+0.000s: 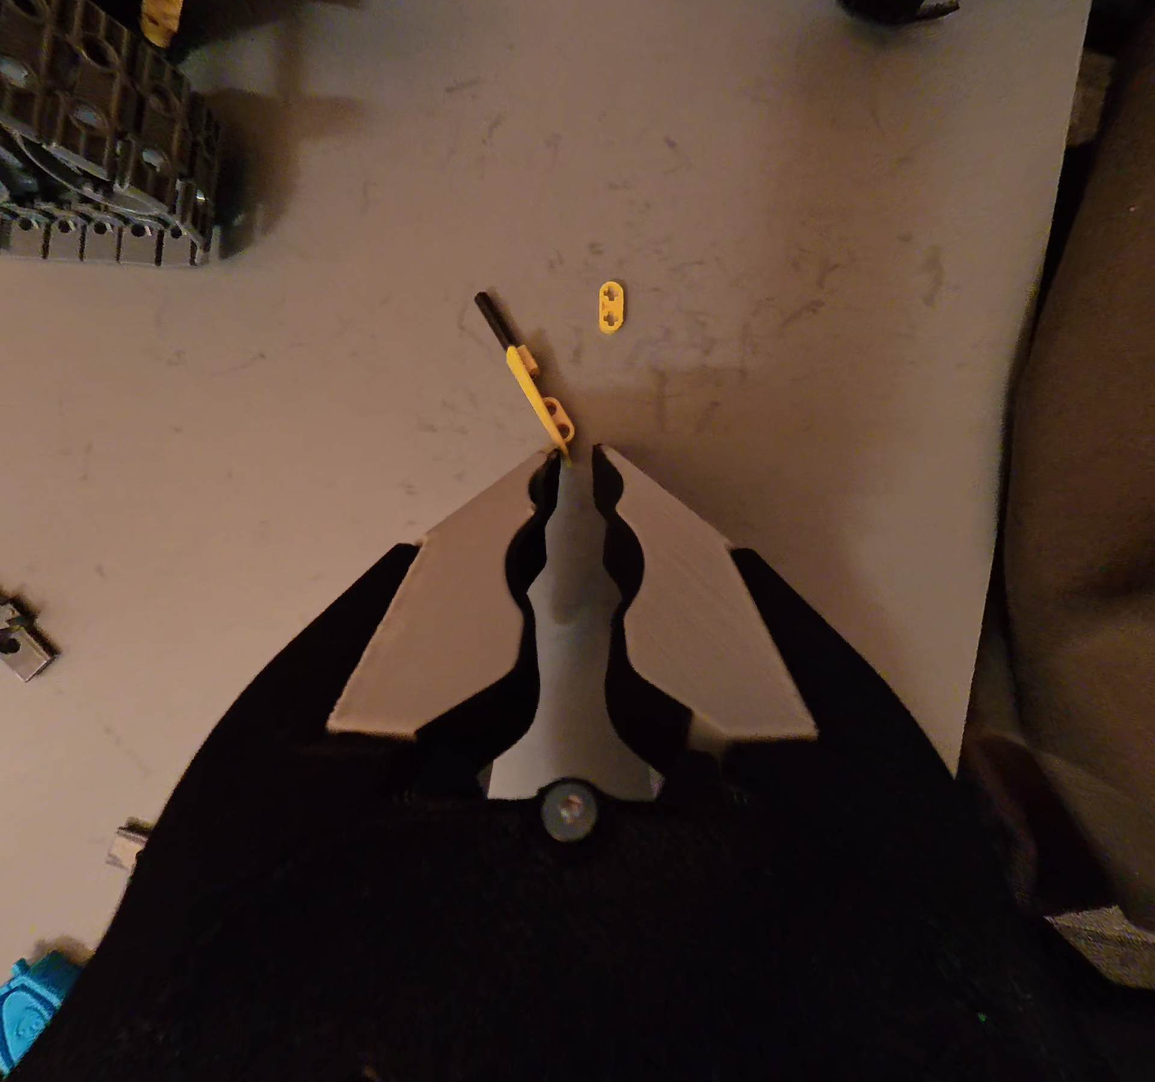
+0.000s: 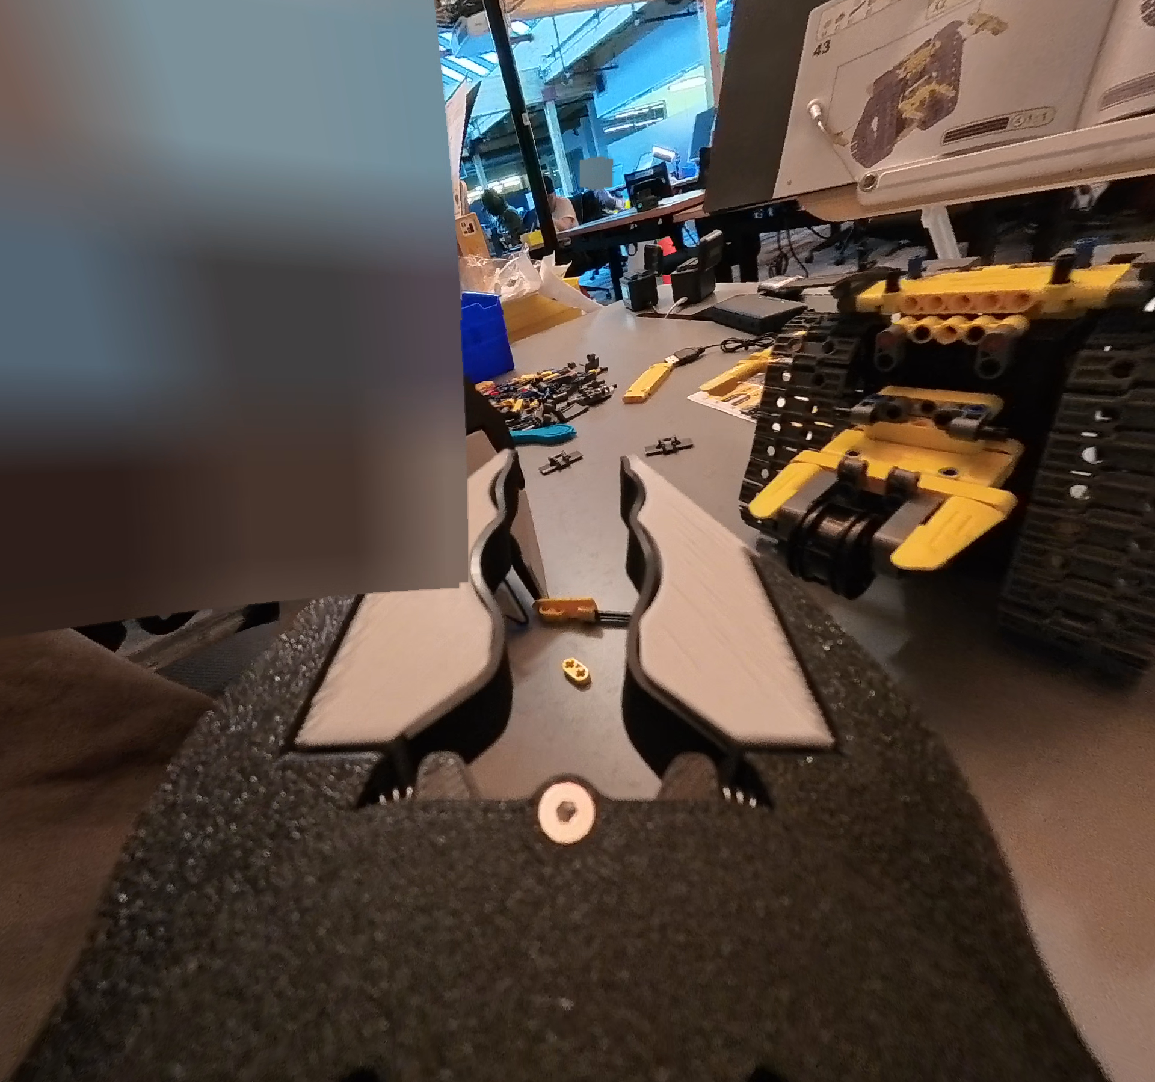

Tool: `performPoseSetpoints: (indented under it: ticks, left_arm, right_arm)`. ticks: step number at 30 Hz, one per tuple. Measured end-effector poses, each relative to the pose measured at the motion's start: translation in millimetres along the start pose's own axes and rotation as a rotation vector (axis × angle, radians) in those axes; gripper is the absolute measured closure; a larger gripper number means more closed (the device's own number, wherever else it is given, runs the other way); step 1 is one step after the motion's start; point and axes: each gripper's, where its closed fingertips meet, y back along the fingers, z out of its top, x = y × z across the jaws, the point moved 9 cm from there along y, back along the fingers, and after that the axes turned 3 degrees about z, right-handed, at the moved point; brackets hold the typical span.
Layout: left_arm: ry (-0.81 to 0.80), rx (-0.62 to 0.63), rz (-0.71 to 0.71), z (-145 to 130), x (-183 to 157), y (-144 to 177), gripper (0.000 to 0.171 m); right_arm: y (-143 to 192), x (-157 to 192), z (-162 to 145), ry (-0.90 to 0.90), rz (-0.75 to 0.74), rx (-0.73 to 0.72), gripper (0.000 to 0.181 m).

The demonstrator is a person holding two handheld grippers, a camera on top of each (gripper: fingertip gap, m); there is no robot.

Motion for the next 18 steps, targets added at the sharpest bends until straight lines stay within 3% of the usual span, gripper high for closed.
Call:
performPoseSetpoints:
  ticks: [1,13,16,18]
  left_arm:
    - [0.004,-0.004,0.005,0,0,-1,0.163]
    - [0.105,-0.051,0.027,-1,5,-3,0.166]
    - [0.099,-0.061,0.037,2,4,2,0.166]
    - [0.089,-0.061,0.032,6,2,6,0.166]
  right_arm:
    - [0,-1,0,-0.006,0.001,-0.002,0.150]
    - [0,-1,0,-0.014,0.003,-0.001,0.150]
    - [-3,1,-5,-0.009,0.048,0.065,0.169]
    - [-9,2,-11,-0.012,0.076,0.162,0.171]
